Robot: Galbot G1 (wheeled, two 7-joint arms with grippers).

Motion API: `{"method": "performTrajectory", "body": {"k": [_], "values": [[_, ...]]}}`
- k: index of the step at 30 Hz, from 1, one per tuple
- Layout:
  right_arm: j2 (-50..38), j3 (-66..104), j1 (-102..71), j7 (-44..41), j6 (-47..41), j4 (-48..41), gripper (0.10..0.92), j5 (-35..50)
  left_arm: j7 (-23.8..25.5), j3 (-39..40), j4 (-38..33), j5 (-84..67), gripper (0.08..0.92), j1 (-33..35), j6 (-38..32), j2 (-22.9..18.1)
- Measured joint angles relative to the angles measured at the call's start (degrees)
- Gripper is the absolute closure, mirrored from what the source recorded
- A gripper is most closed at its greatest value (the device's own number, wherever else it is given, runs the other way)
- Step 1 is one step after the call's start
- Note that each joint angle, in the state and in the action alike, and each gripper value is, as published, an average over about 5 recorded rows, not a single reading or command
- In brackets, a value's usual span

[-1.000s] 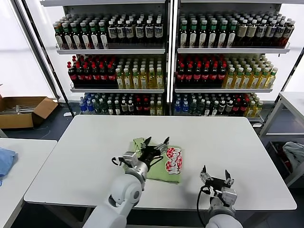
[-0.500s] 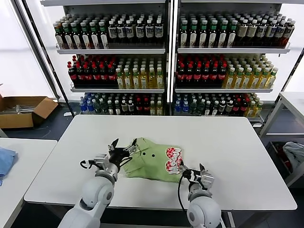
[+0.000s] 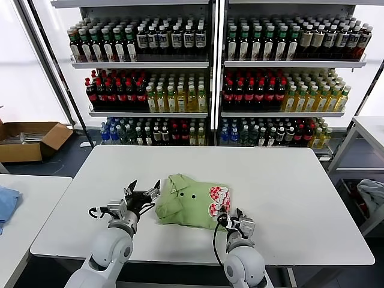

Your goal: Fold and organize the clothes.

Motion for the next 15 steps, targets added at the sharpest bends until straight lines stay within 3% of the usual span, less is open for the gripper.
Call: {"method": "performTrajectory", "body": {"k": [15], "values": [[-1.42, -1.21, 0.04, -2.49, 0.16, -0.08, 0.889, -3.49, -0.31, -1.6, -0.96, -0.13, 0.177, 1.87, 0.52, -0.15]]}}
